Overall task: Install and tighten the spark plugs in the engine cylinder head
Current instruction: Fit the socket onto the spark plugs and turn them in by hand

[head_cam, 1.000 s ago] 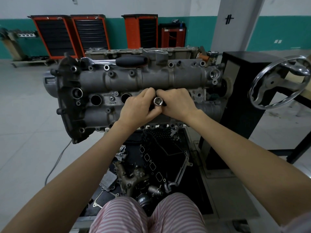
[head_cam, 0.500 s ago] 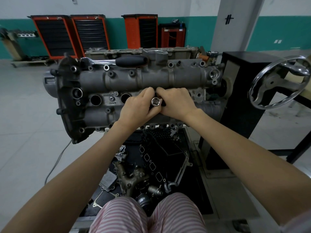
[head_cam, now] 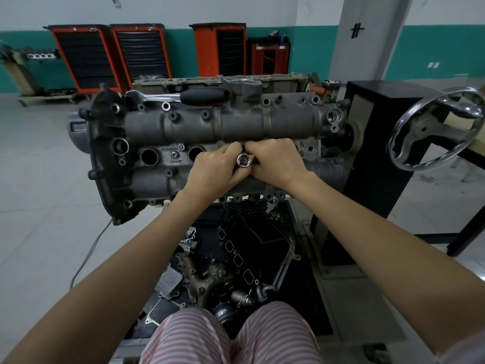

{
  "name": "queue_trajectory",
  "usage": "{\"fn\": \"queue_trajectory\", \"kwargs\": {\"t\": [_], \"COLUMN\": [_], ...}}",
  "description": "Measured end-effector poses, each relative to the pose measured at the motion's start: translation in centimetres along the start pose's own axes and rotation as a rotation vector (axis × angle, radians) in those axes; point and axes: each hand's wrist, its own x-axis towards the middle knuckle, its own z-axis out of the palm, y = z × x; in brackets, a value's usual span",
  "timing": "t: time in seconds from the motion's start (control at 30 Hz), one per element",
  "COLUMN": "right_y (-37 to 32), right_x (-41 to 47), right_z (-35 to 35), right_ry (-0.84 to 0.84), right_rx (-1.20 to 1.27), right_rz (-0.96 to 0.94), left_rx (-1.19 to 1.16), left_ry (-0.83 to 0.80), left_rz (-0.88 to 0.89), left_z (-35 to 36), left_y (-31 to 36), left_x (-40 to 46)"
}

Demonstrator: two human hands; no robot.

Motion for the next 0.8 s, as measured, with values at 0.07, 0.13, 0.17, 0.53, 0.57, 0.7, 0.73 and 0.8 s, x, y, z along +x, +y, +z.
{"fn": "queue_trajectory", "kwargs": {"t": [0.07, 0.13, 0.17, 0.53, 0.57, 0.7, 0.73, 0.8], "right_y": [0.11, 0.18, 0.15, -0.17, -0.19, -0.12, -0.11, -0.02], "right_x": [0.1, 0.08, 0.05, -0.1, -0.12, -0.08, -0.02, 0.13], "right_z": [0.17, 0.3, 0.32, -0.19, -0.22, -0.18, -0.18, 0.01], "right_ry": [-0.02, -0.017, -0.011, 0.025, 0.02, 0.013, -0.004, -0.036], "right_rx": [-0.035, -0.048, -0.05, 0.027, 0.029, 0.02, 0.015, -0.019], "right_rz": [0.008, -0.002, -0.01, 0.001, 0.01, 0.016, 0.016, 0.017], "left_rx": [-0.001, -0.008, -0.01, 0.026, 0.029, 0.007, 0.004, 0.009], "left_ry": [-0.017, -0.027, -0.027, 0.029, 0.033, 0.03, 0.024, 0.009], "left_rz": [-0.016, -0.031, -0.033, 0.008, 0.017, 0.041, 0.044, 0.037], "left_z": [-0.14, -0.23, -0.24, 0.37, 0.42, 0.38, 0.32, 0.21], "left_y": [0.22, 0.35, 0.37, -0.28, -0.36, -0.49, -0.43, -0.24], "left_x": [0.07, 0.11, 0.13, -0.03, -0.07, -0.11, -0.09, -0.04]}}
